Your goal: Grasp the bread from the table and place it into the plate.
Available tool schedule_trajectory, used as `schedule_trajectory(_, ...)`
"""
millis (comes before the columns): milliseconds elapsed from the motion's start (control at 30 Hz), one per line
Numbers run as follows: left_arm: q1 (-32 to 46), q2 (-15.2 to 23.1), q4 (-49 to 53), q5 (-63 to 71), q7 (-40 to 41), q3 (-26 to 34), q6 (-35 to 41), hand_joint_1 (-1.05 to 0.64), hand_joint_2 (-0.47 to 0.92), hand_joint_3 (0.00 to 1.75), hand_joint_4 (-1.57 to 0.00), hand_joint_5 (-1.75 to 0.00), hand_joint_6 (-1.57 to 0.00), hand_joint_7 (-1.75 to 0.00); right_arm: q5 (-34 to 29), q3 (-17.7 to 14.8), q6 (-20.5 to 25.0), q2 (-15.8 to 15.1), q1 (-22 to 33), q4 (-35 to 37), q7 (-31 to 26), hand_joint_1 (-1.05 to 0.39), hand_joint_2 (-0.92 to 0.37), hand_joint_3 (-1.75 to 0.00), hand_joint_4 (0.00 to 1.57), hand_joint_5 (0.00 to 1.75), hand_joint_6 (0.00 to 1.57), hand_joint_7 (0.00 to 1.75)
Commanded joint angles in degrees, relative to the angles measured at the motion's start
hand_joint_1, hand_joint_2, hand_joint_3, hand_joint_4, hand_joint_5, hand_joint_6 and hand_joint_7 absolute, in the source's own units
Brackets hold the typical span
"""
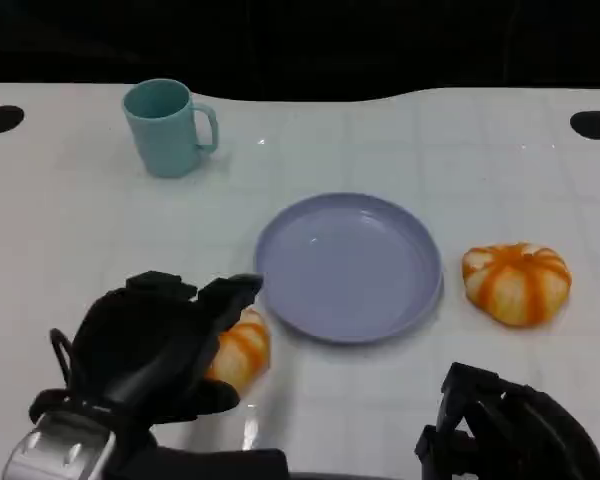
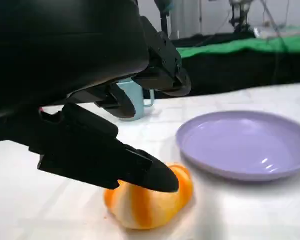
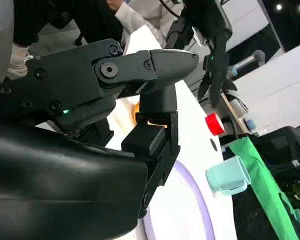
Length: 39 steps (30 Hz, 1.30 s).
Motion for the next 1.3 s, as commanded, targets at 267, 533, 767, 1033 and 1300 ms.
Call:
schedule_trajectory(267,-7.8,-1.2,9.4,8.8,-8.5,-6.6,8.0,-0.66,0.83,0.0,-0.34,-0.13,-0.23,0.0,0.4,-0.4,-0.5,-0.9,-0.1,-0.1,0.8,-0.71,-0.92,-0.23,0.86,1.59,0.78,1.33)
schedule_trajectory(533,-12.1,-2.4,18.3,7.7,-7.0,-8.9,10.9,-0.68,0.82,0.0,-0.33,-0.1,-0.22,0.0,0.1,-0.3,-0.4,-0.8,0.1,-0.5,0.3,-0.71,-0.92,-0.23,0.88,1.58,0.8,1.31)
schedule_trajectory(767,-15.3,-3.0,26.3,5.2,-4.5,-10.1,12.2,-0.68,0.84,0.0,-0.34,-0.08,-0.21,0.0,0.3,-0.4,-0.7,-0.9,0.0,-0.1,0.9,-0.71,-0.92,-0.24,0.87,1.58,0.79,1.3)
schedule_trajectory(1033,-18.2,-2.5,36.8,0.1,0.5,-11.5,11.5,-0.56,0.84,0.0,-0.47,-0.13,-0.35,-0.04,0.3,-0.3,-0.3,-0.8,0.2,-0.5,0.5,-0.71,-0.92,-0.24,0.88,1.57,0.8,1.3)
schedule_trajectory(1300,-19.5,-0.3,46.8,-3.8,17.4,-13.4,4.1,-0.36,0.92,0.13,-0.72,-1.41,-0.92,-0.13,0.3,-0.3,0.0,-1.0,0.4,-1.0,0.1,-0.71,-0.92,-0.23,0.88,1.59,0.8,1.31)
